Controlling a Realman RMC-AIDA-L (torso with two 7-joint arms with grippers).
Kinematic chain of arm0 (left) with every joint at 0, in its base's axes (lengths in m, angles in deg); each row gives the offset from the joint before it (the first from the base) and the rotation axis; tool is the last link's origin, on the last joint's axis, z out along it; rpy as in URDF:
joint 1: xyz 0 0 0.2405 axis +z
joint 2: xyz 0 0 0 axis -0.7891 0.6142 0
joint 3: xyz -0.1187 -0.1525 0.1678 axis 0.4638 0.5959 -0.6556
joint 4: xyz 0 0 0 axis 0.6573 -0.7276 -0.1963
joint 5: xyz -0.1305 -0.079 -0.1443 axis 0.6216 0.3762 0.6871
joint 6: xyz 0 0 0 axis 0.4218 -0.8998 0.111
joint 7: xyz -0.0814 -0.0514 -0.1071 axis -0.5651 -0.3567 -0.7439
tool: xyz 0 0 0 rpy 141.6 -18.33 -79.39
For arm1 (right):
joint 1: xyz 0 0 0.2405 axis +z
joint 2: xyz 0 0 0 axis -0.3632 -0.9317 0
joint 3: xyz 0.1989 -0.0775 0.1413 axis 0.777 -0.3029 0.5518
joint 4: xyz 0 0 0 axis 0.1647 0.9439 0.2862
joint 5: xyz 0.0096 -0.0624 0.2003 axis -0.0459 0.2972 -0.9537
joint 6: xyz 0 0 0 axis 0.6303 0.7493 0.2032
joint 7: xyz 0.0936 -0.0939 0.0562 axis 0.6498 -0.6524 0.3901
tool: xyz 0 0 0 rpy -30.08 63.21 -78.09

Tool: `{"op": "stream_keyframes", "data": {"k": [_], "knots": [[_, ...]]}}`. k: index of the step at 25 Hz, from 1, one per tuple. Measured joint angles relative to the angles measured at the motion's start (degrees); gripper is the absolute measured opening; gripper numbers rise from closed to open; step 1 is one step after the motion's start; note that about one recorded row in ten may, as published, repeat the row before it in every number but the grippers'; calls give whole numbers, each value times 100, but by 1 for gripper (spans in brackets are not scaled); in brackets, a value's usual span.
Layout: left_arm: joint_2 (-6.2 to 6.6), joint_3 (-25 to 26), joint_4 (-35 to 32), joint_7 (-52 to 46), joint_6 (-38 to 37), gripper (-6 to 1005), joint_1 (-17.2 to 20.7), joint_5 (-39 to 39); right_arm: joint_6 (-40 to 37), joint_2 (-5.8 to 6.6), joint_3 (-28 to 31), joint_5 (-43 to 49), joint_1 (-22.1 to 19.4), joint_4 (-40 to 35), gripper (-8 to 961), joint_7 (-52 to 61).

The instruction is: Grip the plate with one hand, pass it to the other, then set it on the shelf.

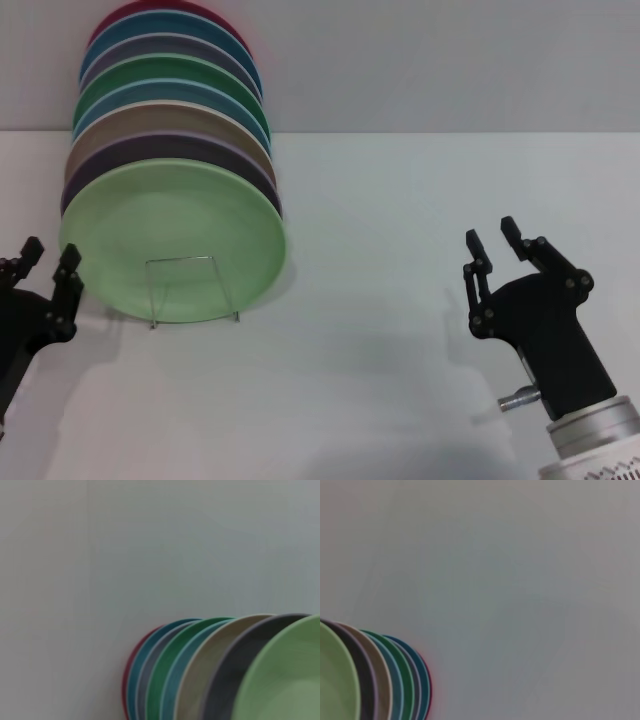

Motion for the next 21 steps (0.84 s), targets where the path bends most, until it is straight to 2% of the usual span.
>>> {"op": "stream_keyframes", "data": {"k": [2,8,14,17,21], "knots": [[4,22,-28,0,-133,372,61,16,1,2,75,0,19,-18,293,3],[9,-15,-82,-50,-1010,429,481,10,3,2,358,0,62,-201,293,299],[5,65,-75,-389,-1327,487,687,14,-58,10,488,-4,168,-839,293,1806],[-8,313,-110,-905,-1189,676,617,38,-203,18,545,-4,184,-1099,293,2210],[-25,380,-123,-1006,-1054,818,528,40,-336,24,626,-2,187,-1309,293,2456]]}}
